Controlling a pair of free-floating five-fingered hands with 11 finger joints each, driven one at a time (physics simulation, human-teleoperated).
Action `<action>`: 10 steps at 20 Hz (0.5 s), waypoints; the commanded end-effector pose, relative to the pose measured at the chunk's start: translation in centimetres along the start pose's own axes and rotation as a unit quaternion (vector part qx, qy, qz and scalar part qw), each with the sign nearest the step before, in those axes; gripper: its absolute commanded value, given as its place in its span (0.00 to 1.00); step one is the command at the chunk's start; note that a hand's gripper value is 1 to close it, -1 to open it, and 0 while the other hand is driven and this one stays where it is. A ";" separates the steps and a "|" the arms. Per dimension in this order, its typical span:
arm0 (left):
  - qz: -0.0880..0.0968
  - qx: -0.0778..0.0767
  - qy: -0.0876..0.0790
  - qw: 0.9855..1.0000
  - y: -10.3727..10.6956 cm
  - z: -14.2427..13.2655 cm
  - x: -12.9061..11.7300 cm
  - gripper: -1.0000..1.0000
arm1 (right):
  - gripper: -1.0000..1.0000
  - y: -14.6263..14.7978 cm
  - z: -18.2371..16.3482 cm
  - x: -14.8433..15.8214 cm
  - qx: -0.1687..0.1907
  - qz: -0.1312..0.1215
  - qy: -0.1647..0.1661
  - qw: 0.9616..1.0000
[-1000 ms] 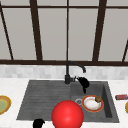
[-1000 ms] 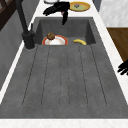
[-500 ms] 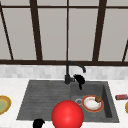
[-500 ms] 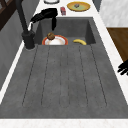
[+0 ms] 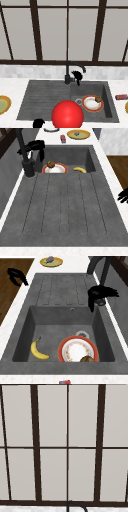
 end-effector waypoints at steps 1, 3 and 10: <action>0.000 0.000 0.000 1.000 0.0 0.0 0.0 0.50 | 0.00 2.3 -2.6 -1.0 0.024 0.017 0.006 1.000; 0.000 0.000 0.000 1.000 0.0 0.0 0.0 0.50 | 0.00 2.2 -3.3 -1.6 0.025 -0.002 0.009 1.000; 0.000 0.000 0.000 1.000 0.0 0.0 0.0 0.50 | 0.00 2.0 -1.3 2.0 -0.005 -0.011 0.005 1.000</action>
